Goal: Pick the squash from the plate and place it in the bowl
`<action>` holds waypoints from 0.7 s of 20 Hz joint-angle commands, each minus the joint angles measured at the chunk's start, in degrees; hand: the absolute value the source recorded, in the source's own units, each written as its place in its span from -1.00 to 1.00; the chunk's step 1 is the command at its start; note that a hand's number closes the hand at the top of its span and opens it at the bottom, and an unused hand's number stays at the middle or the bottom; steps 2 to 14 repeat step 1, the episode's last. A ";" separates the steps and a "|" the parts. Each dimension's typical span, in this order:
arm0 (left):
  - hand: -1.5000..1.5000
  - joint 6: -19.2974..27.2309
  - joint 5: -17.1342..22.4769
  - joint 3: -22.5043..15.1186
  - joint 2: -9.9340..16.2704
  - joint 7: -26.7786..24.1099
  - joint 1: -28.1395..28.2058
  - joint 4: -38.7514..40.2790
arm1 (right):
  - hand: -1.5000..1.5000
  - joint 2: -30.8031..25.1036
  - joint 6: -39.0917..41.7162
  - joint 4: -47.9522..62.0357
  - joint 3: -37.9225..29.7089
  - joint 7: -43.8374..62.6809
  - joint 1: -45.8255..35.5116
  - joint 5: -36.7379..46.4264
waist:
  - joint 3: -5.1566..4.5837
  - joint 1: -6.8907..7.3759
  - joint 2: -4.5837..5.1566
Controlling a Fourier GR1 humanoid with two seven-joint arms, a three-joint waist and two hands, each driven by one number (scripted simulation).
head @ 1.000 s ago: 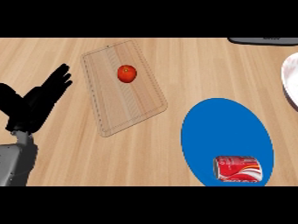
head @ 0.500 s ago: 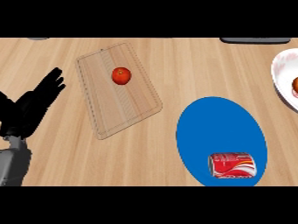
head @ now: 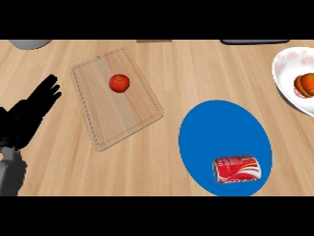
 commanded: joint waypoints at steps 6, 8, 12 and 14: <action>0.00 -1.08 1.32 1.84 1.13 -0.60 1.39 0.84 | 1.00 -0.33 15.56 -1.64 -0.76 -13.87 7.67 -1.78 | -0.04 -1.44 -0.33; 0.00 -1.08 1.32 1.84 1.13 -0.60 1.39 0.84 | 1.00 -0.33 15.56 -1.64 -0.76 -13.87 7.67 -1.78 | -0.04 -1.44 -0.33; 0.00 -1.08 1.32 1.84 1.13 -0.60 1.39 0.84 | 1.00 -0.33 15.56 -1.64 -0.76 -13.87 7.67 -1.78 | -0.04 -1.44 -0.33; 0.00 -1.08 1.32 1.84 1.13 -0.60 1.39 0.84 | 1.00 -0.33 15.56 -1.64 -0.76 -13.87 7.67 -1.78 | -0.04 -1.44 -0.33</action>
